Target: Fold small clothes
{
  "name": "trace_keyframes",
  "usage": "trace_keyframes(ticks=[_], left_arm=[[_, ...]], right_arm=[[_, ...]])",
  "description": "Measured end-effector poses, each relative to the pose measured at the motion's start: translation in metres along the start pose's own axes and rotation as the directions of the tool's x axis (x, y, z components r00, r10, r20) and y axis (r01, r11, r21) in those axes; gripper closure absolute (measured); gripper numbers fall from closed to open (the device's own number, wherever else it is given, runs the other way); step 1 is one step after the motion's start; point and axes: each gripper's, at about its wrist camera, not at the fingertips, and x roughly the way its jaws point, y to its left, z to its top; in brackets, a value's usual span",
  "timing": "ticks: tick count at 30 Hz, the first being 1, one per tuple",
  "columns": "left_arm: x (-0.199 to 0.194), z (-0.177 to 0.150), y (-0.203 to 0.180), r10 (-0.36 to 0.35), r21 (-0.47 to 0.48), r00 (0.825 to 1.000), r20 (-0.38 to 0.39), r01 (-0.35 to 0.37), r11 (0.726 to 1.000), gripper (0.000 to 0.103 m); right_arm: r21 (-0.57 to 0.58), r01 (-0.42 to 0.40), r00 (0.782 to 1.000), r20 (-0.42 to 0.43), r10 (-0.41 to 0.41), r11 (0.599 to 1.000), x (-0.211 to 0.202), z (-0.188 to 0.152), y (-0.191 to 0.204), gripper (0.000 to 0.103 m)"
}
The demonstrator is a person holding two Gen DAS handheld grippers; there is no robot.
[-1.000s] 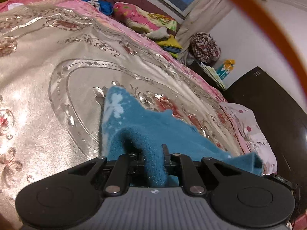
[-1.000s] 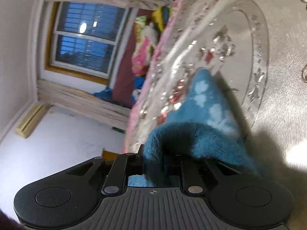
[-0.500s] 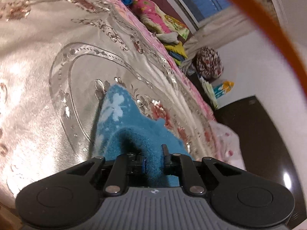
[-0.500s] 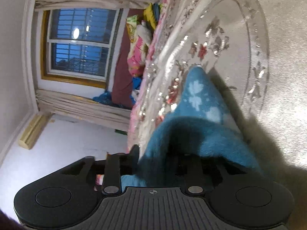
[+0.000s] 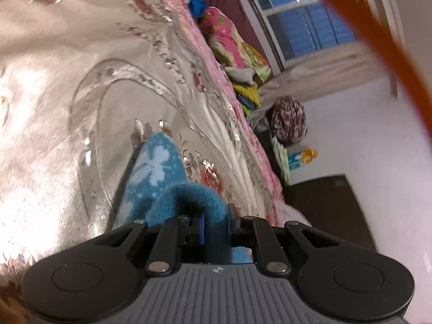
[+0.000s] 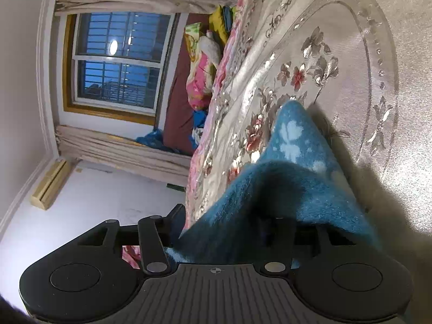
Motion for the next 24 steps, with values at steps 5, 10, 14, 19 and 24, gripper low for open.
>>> trace_keyframes(ticks=[5, 10, 14, 19, 24], left_arm=[[-0.002, 0.001, 0.018, -0.035, -0.121, 0.999, 0.032, 0.039, 0.992, 0.084], [-0.001, 0.002, 0.014, -0.033, -0.116, 0.999, 0.041, 0.038, 0.993, 0.084], [-0.002, 0.003, 0.005, -0.036, -0.072, 0.999, 0.038, 0.039, 0.997, 0.083], [-0.004, 0.002, -0.001, -0.03, -0.027, 0.999, 0.037, 0.031, 0.999, 0.078], [-0.011, 0.0, -0.005, 0.001, 0.01, 0.997, 0.074, -0.002, 1.0, 0.076]], right_arm=[[0.029, -0.024, 1.0, 0.0, 0.024, 0.999, 0.001, 0.001, -0.002, 0.047], [0.028, -0.023, 1.0, 0.0, 0.024, 0.999, 0.003, 0.001, -0.001, 0.045], [0.024, -0.032, 0.999, 0.001, 0.032, 0.999, 0.002, 0.003, 0.0, 0.044], [0.005, -0.047, 0.999, 0.01, 0.047, 0.999, -0.003, 0.004, 0.005, 0.043], [-0.056, -0.019, 1.0, -0.013, 0.019, 0.998, -0.003, -0.001, 0.013, 0.043]])
